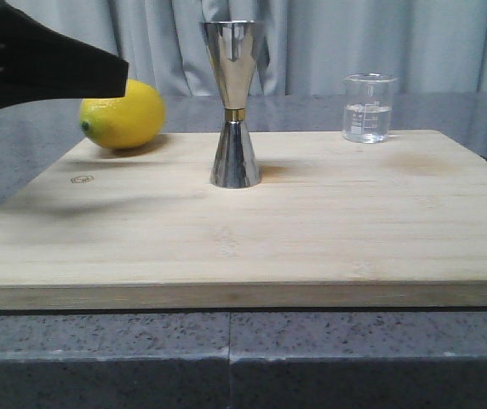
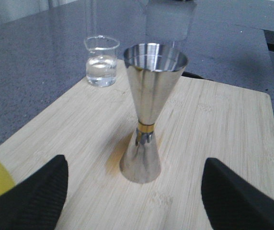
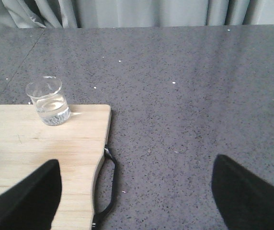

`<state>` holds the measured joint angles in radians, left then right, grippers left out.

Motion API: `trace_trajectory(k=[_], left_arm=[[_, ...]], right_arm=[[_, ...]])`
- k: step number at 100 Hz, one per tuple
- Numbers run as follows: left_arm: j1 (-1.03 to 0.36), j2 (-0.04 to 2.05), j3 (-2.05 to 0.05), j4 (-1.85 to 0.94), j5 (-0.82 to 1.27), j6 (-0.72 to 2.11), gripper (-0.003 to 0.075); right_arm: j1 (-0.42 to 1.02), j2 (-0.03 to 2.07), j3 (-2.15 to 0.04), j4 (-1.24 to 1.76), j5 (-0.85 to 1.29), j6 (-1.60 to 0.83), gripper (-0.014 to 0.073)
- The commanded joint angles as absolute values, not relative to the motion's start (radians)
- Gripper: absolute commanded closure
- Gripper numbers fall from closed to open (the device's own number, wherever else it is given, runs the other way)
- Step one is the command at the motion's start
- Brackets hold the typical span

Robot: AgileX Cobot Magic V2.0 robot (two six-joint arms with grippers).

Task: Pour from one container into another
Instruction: 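Move the left gripper toward the silver jigger and close around its waist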

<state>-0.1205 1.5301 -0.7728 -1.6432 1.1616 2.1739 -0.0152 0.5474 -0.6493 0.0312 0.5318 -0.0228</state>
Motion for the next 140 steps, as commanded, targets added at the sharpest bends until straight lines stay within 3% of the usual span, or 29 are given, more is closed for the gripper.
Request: trace_trajectory(k=[1, 67, 128, 140], left_arm=[[-0.160, 1.527, -0.793, -1.768, 1.269, 2.238, 0.0197], [-0.367, 1.724, -0.917, -1.850, 1.269, 2.340, 0.0197], [-0.388, 1.787, -0.998, -1.850, 1.269, 2.311, 0.0198], [-0.388, 1.787, -0.998, -1.850, 1.269, 2.309, 0.0260]], right_arm=[[-0.024, 0.556, -0.688, 0.025, 0.449, -0.029, -0.0006], [-0.024, 0.556, -0.688, 0.025, 0.449, -0.029, -0.0006], [-0.024, 0.556, -0.688, 0.015, 0.449, -0.029, -0.0006], [-0.024, 0.556, -0.688, 0.015, 0.449, -0.029, -0.0006]])
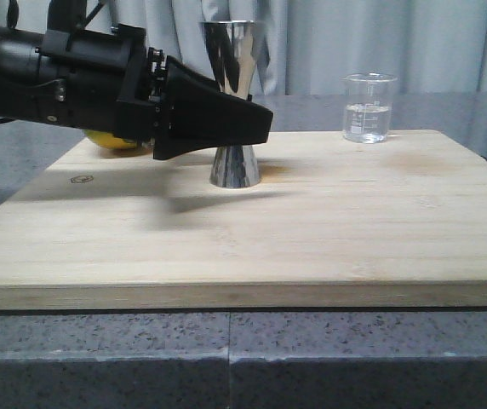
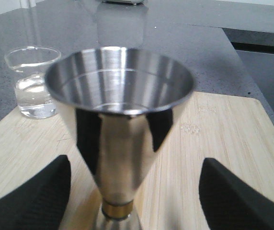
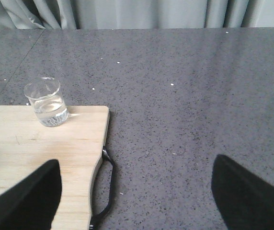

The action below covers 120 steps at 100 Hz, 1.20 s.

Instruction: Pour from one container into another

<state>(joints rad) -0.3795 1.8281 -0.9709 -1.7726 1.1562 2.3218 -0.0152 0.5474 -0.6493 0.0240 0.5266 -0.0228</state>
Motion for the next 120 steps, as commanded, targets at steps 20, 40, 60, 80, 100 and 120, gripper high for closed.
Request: trace_trajectory(k=[20, 40, 60, 80, 100, 120], left_arm=[[-0.388, 1.787, -0.998, -1.850, 1.269, 2.309, 0.0408], [-0.388, 1.787, -0.998, -1.850, 1.269, 2.309, 0.0492], [-0.388, 1.787, -0.998, -1.850, 1.269, 2.309, 0.0557], [-0.388, 1.787, -0.998, -1.850, 1.269, 2.309, 0.0603], [-0.388, 1.787, -0.998, -1.850, 1.269, 2.309, 0.0636], [-0.388, 1.787, -0.998, -1.850, 1.269, 2.309, 0.0639]], right_arm=[[-0.024, 0.556, -0.688, 0.015, 0.449, -0.029, -0.0006], [-0.024, 0.556, -0.688, 0.015, 0.449, -0.029, -0.0006], [-0.024, 0.556, -0.688, 0.015, 0.447, -0.029, -0.0006], [-0.024, 0.556, -0.688, 0.015, 0.443, -0.029, -0.0006], [-0.012, 0.593, -0.715, 0.034, 0.457, -0.069, 0.0000], [0.063, 0.724, -0.809, 0.041, 0.487, -0.106, 0.0000]])
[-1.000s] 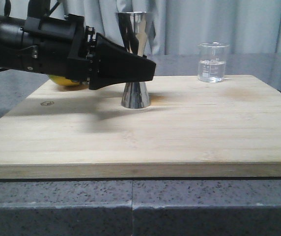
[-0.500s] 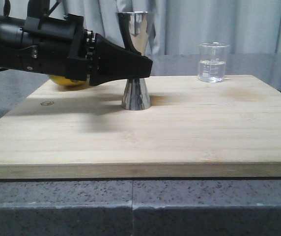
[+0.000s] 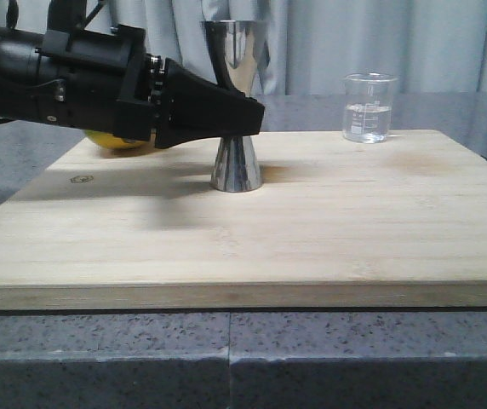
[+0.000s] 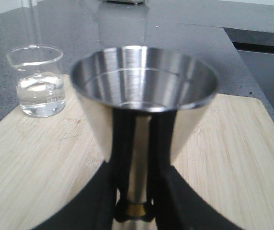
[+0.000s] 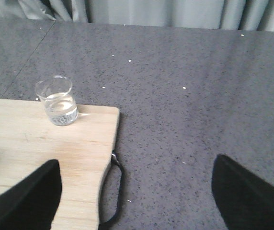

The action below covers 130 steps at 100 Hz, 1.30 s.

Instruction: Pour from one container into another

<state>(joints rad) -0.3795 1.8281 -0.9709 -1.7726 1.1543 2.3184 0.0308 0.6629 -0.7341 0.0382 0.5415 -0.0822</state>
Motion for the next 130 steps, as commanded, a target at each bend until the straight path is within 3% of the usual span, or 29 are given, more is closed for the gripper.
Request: trace_trajectory(k=[1, 30, 50, 101, 130], left_arm=[[-0.388, 1.787, -0.998, -1.850, 1.269, 2.309, 0.0639], [-0.388, 1.787, -0.998, -1.850, 1.261, 2.309, 0.0640], [-0.388, 1.787, -0.998, -1.850, 1.261, 2.309, 0.0640], [-0.388, 1.787, -0.998, -1.850, 1.261, 2.309, 0.0640], [-0.388, 1.787, -0.998, -1.850, 1.261, 2.309, 0.0640]], right_arm=[[0.070, 0.730, -0.816, 0.041, 0.487, -0.109, 0.0000], [0.217, 0.962, -0.979, 0.041, 0.493, -0.158, 0.0000], [0.298, 1.065, -0.989, 0.041, 0.378, -0.161, 0.0000], [0.317, 1.186, -0.686, 0.123, -0.308, -0.134, 0.0000], [0.317, 1.323, -0.620, 0.076, -0.529, -0.024, 0.0000]])
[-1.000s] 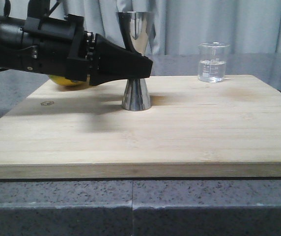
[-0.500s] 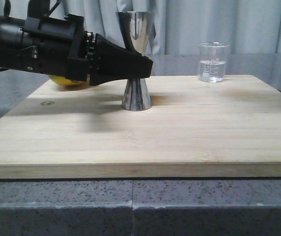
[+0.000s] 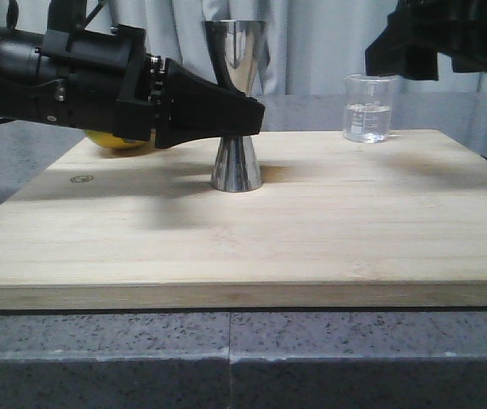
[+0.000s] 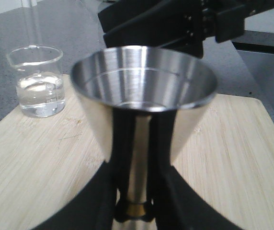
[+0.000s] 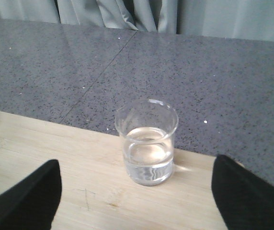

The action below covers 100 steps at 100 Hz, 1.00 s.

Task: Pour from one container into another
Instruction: 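Reach the right gripper to the glass beaker and grasp it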

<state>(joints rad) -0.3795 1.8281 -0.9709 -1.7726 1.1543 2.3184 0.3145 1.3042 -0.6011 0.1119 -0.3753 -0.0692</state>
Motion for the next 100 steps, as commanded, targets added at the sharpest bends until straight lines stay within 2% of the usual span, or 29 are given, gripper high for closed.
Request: trace_trajectory(k=[1, 30, 53, 100], left_arm=[[-0.388, 1.787, -0.998, -1.850, 1.261, 2.309, 0.0640], [-0.388, 1.787, -0.998, -1.850, 1.261, 2.309, 0.0640], [-0.388, 1.787, -0.998, -1.850, 1.261, 2.309, 0.0640], [-0.388, 1.787, -0.998, -1.850, 1.261, 2.309, 0.0640]], right_arm=[[0.317, 1.331, -0.620, 0.073, -0.533, -0.022, 0.0000], [0.317, 1.499, -0.620, 0.053, -0.796, 0.008, 0.0000], [0.315, 1.578, -0.624, 0.052, -0.919, 0.008, 0.0000], [0.282, 1.688, -0.731, 0.050, -0.895, 0.008, 0.0000]])
